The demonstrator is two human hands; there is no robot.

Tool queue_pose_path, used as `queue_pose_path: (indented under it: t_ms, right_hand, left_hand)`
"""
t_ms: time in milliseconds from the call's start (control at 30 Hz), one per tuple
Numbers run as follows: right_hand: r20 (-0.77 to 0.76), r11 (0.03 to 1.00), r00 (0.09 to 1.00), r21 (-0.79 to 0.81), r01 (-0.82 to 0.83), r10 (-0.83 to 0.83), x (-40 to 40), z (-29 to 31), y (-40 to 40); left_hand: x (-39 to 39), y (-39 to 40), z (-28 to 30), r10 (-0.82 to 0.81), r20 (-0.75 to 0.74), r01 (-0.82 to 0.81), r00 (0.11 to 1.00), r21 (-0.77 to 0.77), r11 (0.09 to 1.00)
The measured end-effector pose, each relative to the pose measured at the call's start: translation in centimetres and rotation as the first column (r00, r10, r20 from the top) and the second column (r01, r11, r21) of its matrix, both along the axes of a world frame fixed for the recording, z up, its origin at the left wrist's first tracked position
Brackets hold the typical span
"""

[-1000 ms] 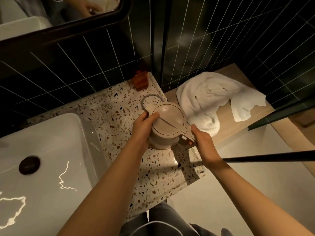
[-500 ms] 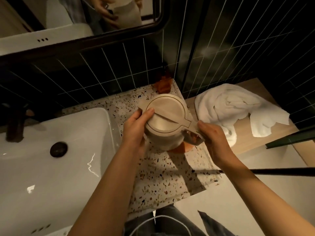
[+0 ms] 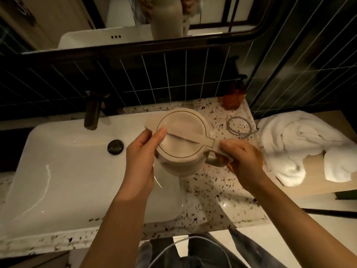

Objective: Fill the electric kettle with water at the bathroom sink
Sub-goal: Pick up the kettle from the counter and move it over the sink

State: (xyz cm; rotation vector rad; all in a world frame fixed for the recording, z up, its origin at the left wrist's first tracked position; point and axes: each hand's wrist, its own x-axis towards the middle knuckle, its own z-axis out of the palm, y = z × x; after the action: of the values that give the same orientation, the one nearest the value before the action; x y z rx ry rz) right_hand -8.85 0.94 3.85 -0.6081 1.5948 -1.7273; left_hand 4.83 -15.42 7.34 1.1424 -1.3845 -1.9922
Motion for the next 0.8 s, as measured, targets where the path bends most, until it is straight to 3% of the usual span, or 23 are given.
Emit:
queue_pose_path:
  t_ms: [167, 533, 800]
  right_hand:
    - [-0.013, 0.999, 0.999, 0.003, -0.040, 0.040, 4.6, 0.5, -3.1]
    - [0.064, 0.996, 0.995, 0.051, 0.072, -0.075, 14.1, -1.2, -7.6]
    - [0.085, 0.998, 0.995, 0.048, -0.049, 0.045, 15.3, -1.8, -7.9]
  left_hand:
    - [4.7, -3.2, 0.1, 0.027, 0.009, -0.028, 1.000, 0.044, 0.999]
    - [13.0, -8.8, -1.4, -0.003, 0.062, -0.004, 0.998, 0.113, 0.994]
    - [14.7, -9.5, -1.7, -0.005, 0.035, 0.001, 0.999, 0.099, 0.995]
